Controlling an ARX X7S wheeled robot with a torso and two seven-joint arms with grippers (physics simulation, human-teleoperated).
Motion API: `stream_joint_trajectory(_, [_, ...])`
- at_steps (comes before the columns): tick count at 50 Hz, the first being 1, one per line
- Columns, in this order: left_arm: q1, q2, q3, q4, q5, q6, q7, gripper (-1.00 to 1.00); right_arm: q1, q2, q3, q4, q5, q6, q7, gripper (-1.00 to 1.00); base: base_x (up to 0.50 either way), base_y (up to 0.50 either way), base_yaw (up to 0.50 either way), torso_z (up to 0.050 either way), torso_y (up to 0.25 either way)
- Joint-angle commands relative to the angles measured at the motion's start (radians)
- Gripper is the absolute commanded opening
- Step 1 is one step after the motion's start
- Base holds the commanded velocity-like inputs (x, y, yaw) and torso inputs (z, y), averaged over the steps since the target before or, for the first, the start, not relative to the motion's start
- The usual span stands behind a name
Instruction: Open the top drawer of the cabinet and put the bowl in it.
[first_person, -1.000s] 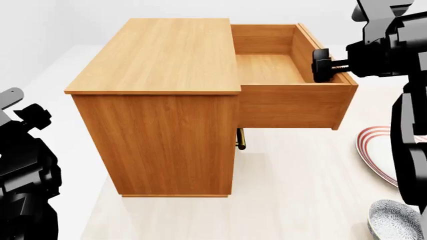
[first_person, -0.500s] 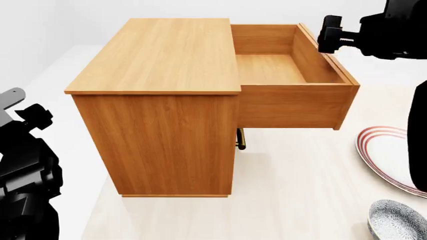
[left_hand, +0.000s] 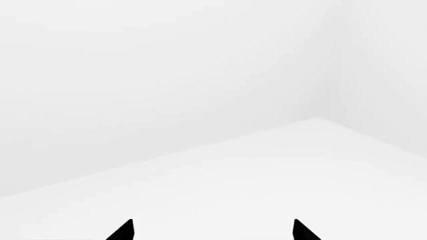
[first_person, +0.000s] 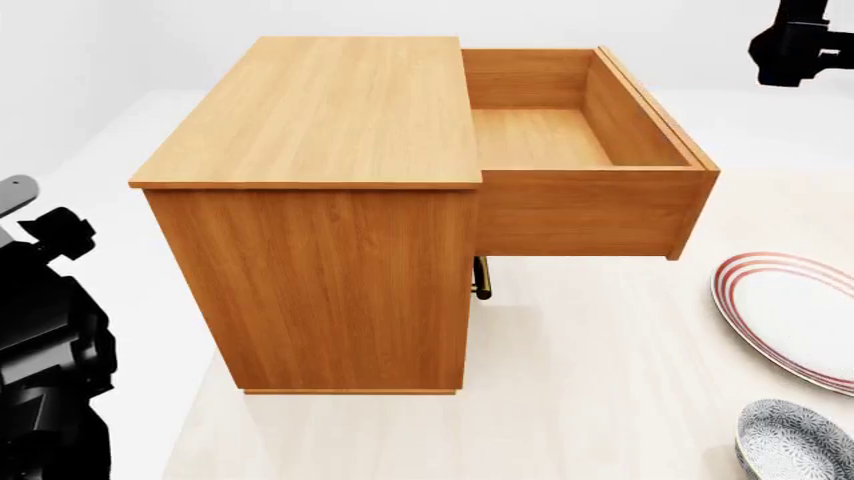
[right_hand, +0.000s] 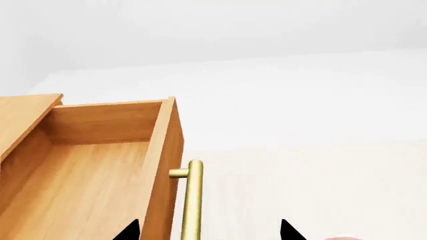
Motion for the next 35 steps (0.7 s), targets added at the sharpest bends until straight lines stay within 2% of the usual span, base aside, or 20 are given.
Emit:
stream_joint_trajectory(1, [-0.004, -0.007, -0.003, 0.0, 0.0, 0.0, -0.001, 1.0, 0.0, 0.371, -0.235, -0.235, 0.774, 0.101, 0.424, 1.0, 0.0, 0.0, 0.0, 0.0, 0.0])
stream_joint_trajectory(6, [-0.009, -0.009, -0.003, 0.0, 0.002, -0.002, -0.004, 1.0, 0.032, 0.5, -0.46, -0.315, 0.788, 0.096, 0.358, 1.0, 0.0, 0.0, 0.0, 0.0, 0.0])
stream_joint_trajectory(15, [-0.014, -0.008, 0.0, 0.0, 0.004, -0.004, -0.006, 1.0, -0.002, 0.635, -0.721, -0.468, 0.704, 0.076, 0.186, 1.0, 0.0, 0.0, 0.0, 0.0, 0.0])
stream_joint_trajectory(29, [-0.01, -0.004, -0.001, 0.0, 0.003, -0.004, -0.008, 1.0, -0.152, 0.785, -0.818, -0.579, 0.774, -0.012, 0.141, 1.0, 0.0, 0.0, 0.0, 0.0, 0.0])
stream_joint_trajectory(35, [-0.011, -0.004, -0.002, 0.0, 0.003, -0.004, -0.007, 1.0, -0.192, 0.815, -0.85, -0.609, 0.773, -0.036, 0.127, 1.0, 0.0, 0.0, 0.0, 0.0, 0.0])
